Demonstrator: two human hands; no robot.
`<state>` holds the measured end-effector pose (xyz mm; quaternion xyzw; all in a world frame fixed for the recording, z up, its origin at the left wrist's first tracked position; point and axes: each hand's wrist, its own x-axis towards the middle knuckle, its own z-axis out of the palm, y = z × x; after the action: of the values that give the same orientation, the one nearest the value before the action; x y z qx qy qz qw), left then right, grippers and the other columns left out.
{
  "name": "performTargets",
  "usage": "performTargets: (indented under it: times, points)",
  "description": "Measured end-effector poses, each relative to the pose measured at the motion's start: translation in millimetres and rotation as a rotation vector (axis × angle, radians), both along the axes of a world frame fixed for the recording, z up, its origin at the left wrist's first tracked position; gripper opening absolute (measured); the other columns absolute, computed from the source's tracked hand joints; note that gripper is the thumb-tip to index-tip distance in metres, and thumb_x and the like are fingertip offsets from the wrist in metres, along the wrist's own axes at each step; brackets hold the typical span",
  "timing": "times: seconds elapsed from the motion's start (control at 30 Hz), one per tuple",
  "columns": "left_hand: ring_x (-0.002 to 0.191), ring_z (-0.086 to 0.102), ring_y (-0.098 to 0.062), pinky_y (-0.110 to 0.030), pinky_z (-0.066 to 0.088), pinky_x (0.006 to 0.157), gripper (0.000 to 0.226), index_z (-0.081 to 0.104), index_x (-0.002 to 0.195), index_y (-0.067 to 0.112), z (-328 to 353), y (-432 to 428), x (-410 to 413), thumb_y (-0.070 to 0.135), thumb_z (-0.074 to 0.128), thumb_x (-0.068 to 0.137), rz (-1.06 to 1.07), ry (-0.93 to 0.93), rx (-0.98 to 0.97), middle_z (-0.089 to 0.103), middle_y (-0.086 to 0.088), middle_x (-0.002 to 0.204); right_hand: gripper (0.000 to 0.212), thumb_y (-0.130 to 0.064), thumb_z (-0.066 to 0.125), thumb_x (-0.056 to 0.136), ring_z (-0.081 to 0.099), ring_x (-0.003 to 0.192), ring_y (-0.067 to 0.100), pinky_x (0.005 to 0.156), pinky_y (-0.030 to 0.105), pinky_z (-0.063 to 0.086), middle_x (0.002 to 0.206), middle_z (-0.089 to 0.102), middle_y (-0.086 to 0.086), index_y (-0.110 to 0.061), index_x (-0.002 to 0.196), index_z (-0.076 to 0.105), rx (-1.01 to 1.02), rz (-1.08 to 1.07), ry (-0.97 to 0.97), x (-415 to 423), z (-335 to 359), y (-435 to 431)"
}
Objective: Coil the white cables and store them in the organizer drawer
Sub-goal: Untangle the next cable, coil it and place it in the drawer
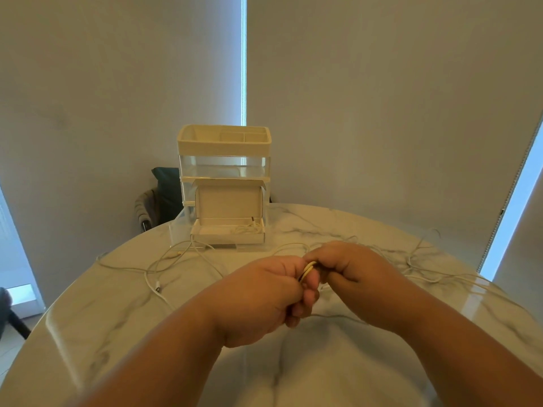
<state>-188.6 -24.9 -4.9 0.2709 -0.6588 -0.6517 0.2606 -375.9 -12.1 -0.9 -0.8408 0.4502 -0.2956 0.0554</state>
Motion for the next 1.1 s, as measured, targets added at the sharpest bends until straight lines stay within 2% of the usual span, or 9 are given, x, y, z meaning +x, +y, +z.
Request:
performTargets:
  times: [0.1,0.2,0.37,0.5,0.6,0.63,0.7,0.83,1.1]
  points:
    - [0.058,0.032,-0.014,-0.026,0.029,0.057,0.012,0.057,0.081,0.012,4.9,2.5,-1.7,0.01,0.046,0.085,-0.055,0.103,0.099,0.041,-0.001,0.062,0.03,-0.006,0.052,0.094,0.063,0.091,0.004,0.08,0.017,0.045,0.088,0.068,-0.016,-0.03,0.088,0.07,0.002,0.034,-0.06,-1.4,-1.0,0.2]
    - [0.058,0.023,-0.014,-0.027,0.025,0.057,0.029,0.055,0.074,0.015,7.4,2.5,2.3,0.028,0.043,0.097,-0.122,0.204,0.189,0.03,0.001,0.061,0.027,-0.011,0.053,0.092,0.065,0.097,0.009,0.085,0.027,0.048,0.096,0.072,-0.009,-0.026,0.101,0.074,0.124,0.064,-0.364,-4.8,-7.6,-1.5]
    - [0.054,0.028,-0.014,-0.028,0.032,0.055,0.024,0.058,0.069,0.014,18.3,-1.9,15.3,0.025,0.047,0.087,-0.137,0.538,0.193,0.036,0.003,0.054,0.009,-0.025,0.069,0.077,0.035,0.054,0.016,0.053,0.028,0.029,0.057,0.044,0.002,-0.018,0.081,0.073,0.39,0.057,-0.938,-3.0,-17.6,-8.9]
    - [0.05,0.038,-0.01,-0.026,0.035,0.054,0.026,0.061,0.071,0.014,16.7,-7.7,21.5,0.024,0.045,0.089,-0.184,0.728,0.265,0.044,0.005,0.052,0.043,-0.044,0.092,0.055,0.049,0.049,0.021,0.07,0.033,0.054,0.046,0.033,0.0,-0.013,0.078,0.075,0.483,0.206,-1.222,-0.5,-21.4,-8.6]
    - [0.048,0.039,-0.009,-0.024,0.036,0.05,0.025,0.066,0.073,0.012,16.5,-8.9,21.4,0.023,0.049,0.087,-0.123,0.805,0.246,0.048,0.006,0.053,0.019,-0.023,0.079,0.074,0.034,0.044,0.015,0.056,0.033,0.05,0.056,0.03,0.002,-0.012,0.087,0.07,0.491,0.203,-1.449,-2.3,-11.6,-8.4]
    - [0.047,0.039,-0.008,-0.023,0.036,0.049,0.025,0.068,0.074,0.012,17.4,-8.5,20.9,0.023,0.05,0.087,-0.099,0.824,0.238,0.05,0.006,0.053,0.005,-0.015,0.068,0.084,0.028,0.043,0.013,0.045,0.028,0.038,0.059,0.029,0.003,-0.014,0.088,0.068,0.478,0.139,-1.432,-1.9,-8.4,-7.5]
    - [0.047,0.04,-0.006,-0.021,0.037,0.048,0.026,0.071,0.077,0.012,19.7,-6.9,18.3,0.024,0.051,0.089,-0.048,0.859,0.228,0.052,0.007,0.056,0.023,-0.005,0.054,0.096,0.027,0.044,0.014,0.042,0.025,0.022,0.059,0.036,0.007,-0.018,0.084,0.069,0.371,-0.07,-1.149,-1.9,-10.4,-8.7]
    - [0.049,0.04,-0.007,-0.02,0.039,0.048,0.024,0.063,0.082,0.012,20.8,-9.4,13.8,0.022,0.044,0.093,0.116,0.907,0.25,0.049,0.005,0.06,0.022,-0.018,0.07,0.089,0.063,0.064,0.004,0.061,0.016,0.047,0.078,0.073,-0.008,-0.038,0.082,0.077,0.217,-0.272,-0.495,17.6,-17.7,-0.4]
    - [0.05,0.04,-0.008,-0.022,0.04,0.051,0.025,0.056,0.087,0.014,12.7,-24.8,14.4,0.021,0.037,0.102,0.316,0.924,0.348,0.047,0.004,0.062,0.02,-0.032,0.072,0.087,0.061,0.086,-0.018,0.079,0.004,0.044,0.09,0.068,-0.036,-0.05,0.094,0.07,0.351,-0.118,-0.169,42.5,-12.7,19.9]
